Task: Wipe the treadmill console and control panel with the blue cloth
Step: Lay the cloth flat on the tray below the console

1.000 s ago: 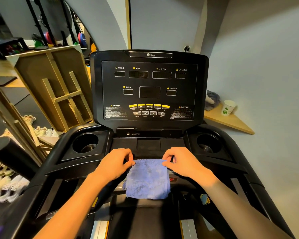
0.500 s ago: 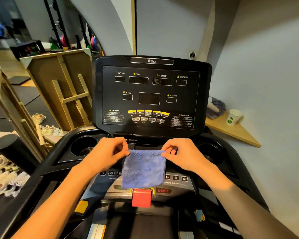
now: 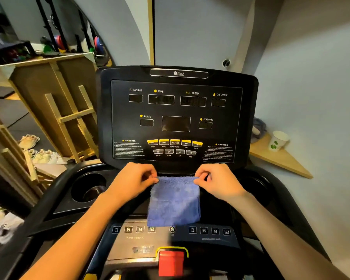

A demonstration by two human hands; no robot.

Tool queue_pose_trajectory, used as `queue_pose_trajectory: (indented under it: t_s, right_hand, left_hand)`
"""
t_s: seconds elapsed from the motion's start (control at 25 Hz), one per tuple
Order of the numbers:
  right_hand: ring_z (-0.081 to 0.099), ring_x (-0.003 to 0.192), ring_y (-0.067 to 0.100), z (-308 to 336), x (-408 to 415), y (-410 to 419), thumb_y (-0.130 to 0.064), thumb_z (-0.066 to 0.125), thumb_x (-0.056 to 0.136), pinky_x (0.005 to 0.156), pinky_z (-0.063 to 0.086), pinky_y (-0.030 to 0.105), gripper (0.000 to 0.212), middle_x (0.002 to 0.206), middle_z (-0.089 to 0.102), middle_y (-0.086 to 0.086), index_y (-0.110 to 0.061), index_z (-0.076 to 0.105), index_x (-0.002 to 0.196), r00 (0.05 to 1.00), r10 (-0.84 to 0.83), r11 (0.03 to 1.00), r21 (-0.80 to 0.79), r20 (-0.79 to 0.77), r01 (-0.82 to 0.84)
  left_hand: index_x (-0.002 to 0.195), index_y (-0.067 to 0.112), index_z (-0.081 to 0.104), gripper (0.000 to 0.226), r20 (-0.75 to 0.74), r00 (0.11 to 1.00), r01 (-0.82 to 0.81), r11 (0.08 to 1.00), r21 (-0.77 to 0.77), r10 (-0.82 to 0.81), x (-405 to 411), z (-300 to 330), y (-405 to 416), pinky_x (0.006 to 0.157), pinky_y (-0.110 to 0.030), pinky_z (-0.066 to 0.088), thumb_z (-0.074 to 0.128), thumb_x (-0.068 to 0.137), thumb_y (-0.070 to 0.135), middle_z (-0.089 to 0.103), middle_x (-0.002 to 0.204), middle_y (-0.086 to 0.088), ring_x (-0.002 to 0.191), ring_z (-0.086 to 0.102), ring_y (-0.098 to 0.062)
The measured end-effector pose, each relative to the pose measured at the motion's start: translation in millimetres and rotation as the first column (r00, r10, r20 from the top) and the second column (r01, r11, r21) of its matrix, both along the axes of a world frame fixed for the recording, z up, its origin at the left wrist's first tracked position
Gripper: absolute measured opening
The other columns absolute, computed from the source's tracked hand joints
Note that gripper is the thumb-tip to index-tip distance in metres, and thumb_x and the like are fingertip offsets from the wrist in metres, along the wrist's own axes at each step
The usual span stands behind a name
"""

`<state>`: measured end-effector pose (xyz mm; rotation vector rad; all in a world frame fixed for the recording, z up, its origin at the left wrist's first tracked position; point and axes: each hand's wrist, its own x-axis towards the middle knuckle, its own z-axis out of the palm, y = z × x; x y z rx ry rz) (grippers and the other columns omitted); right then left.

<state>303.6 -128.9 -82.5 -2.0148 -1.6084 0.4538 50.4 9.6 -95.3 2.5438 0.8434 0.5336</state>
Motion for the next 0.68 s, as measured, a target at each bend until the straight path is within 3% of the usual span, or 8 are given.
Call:
queue_pose_trajectory:
  t_s: [0.12, 0.28, 0.4, 0.48, 0.68]
  right_hand:
    - [0.057, 0.063, -0.002, -13, -6, 5, -0.030, 0.076, 0.085, 0.062, 0.047, 0.016, 0.008, 0.078, 0.066, -0.015, -0.032, 0.068, 0.085, 0.993, -0.055, 0.997, -0.044, 0.104, 0.059]
    - [0.051, 0.060, -0.004, -32, -16, 0, -0.034, 0.077, 0.084, 0.060, 0.049, 0.021, 0.011, 0.082, 0.066, -0.015, -0.032, 0.067, 0.088, 0.967, -0.080, 0.996, 0.052, 0.244, 0.069]
    - [0.052, 0.058, 0.000, -47, -20, -2, -0.031, 0.081, 0.080, 0.054, 0.047, 0.022, 0.014, 0.078, 0.066, -0.014, -0.029, 0.067, 0.085, 0.934, -0.133, 0.985, 0.151, 0.331, 0.087]
    - [0.060, 0.062, 0.006, -55, -20, -1, -0.026, 0.084, 0.076, 0.052, 0.049, 0.025, 0.018, 0.074, 0.066, -0.013, -0.026, 0.067, 0.083, 0.906, -0.149, 0.974, 0.217, 0.397, 0.066]
    - [0.064, 0.065, 0.015, -74, -17, 3, -0.022, 0.080, 0.080, 0.053, 0.052, 0.030, 0.013, 0.072, 0.065, -0.009, -0.021, 0.068, 0.079, 0.875, -0.177, 0.942, 0.335, 0.451, 0.018]
  left_hand:
    - [0.081, 0.031, 0.066, 0.012, -0.076, 0.997, -0.011, 0.998, 0.054, 0.015, 4, -14, 10, 0.064, -0.030, 0.052, 0.071, 0.081, 0.042, 0.065, 0.068, 0.018, 0.066, 0.060, -0.001]
    - [0.081, 0.031, 0.065, 0.018, -0.126, 0.990, -0.036, 0.977, 0.211, 0.064, 2, -28, 15, 0.059, -0.029, 0.047, 0.067, 0.081, 0.049, 0.068, 0.069, 0.014, 0.066, 0.063, -0.011]
    - [0.076, 0.030, 0.064, 0.019, -0.116, 0.990, -0.033, 0.931, 0.365, 0.081, 3, -33, 18, 0.050, -0.026, 0.039, 0.060, 0.080, 0.048, 0.065, 0.060, 0.008, 0.057, 0.064, -0.018]
    - [0.073, 0.030, 0.063, 0.022, -0.103, 0.991, -0.039, 0.919, 0.392, 0.086, 5, -34, 16, 0.048, -0.024, 0.034, 0.053, 0.080, 0.049, 0.064, 0.058, 0.009, 0.053, 0.062, -0.017]
    - [0.068, 0.030, 0.064, 0.031, -0.140, 0.961, -0.172, 0.912, 0.373, 0.238, 9, -41, 0, 0.045, -0.023, 0.031, 0.064, 0.076, 0.060, 0.062, 0.055, 0.010, 0.052, 0.062, -0.015]
